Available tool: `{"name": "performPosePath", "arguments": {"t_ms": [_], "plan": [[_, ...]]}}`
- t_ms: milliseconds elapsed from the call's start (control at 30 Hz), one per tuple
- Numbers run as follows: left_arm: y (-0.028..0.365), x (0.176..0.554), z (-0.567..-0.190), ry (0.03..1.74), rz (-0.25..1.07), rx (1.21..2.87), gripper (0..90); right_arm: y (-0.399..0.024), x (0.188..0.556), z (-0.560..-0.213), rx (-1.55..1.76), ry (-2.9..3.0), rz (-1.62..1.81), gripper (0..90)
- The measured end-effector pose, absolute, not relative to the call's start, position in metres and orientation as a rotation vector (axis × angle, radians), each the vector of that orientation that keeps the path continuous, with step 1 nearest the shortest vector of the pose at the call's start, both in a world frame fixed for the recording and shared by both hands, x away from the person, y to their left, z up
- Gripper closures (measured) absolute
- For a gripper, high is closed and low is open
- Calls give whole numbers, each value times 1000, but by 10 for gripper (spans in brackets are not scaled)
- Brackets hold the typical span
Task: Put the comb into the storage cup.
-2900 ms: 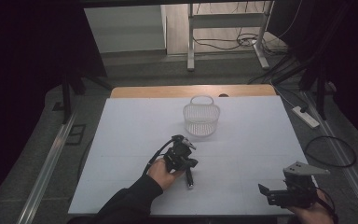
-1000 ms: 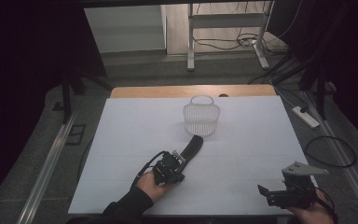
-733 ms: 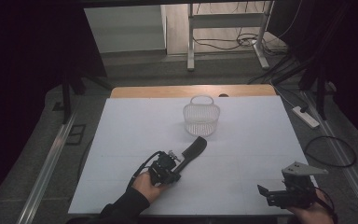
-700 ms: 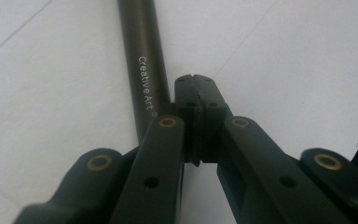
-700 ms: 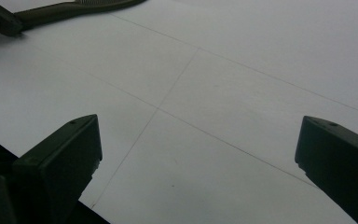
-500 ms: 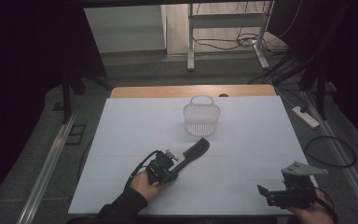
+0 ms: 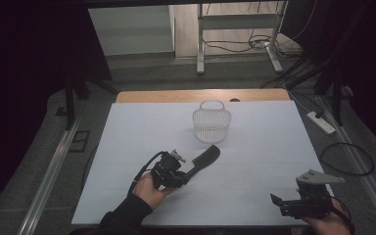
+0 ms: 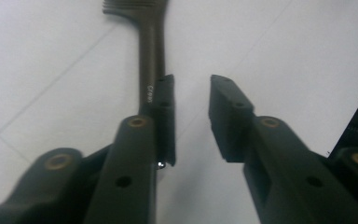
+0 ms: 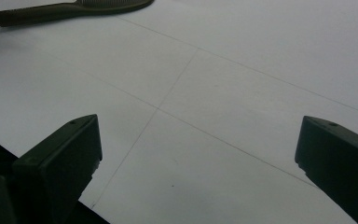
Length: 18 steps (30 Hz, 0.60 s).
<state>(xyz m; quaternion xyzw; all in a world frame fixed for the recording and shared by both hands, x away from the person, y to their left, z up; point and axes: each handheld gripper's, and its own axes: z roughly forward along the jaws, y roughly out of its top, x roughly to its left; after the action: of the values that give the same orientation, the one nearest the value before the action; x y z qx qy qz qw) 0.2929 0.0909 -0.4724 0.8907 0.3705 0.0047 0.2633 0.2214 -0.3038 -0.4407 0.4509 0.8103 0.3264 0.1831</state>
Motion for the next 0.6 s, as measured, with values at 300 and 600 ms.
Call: {"name": "performPosePath", "arguments": {"t_ms": [300, 600], "plan": [[93, 301, -473, 1053, 34, 2401, 421, -304, 221, -441, 1272, 2287, 921, 8], [91, 310, -477, 1066, 49, 2416, 153, -304, 221, -441, 1272, 2287, 921, 8]]}}
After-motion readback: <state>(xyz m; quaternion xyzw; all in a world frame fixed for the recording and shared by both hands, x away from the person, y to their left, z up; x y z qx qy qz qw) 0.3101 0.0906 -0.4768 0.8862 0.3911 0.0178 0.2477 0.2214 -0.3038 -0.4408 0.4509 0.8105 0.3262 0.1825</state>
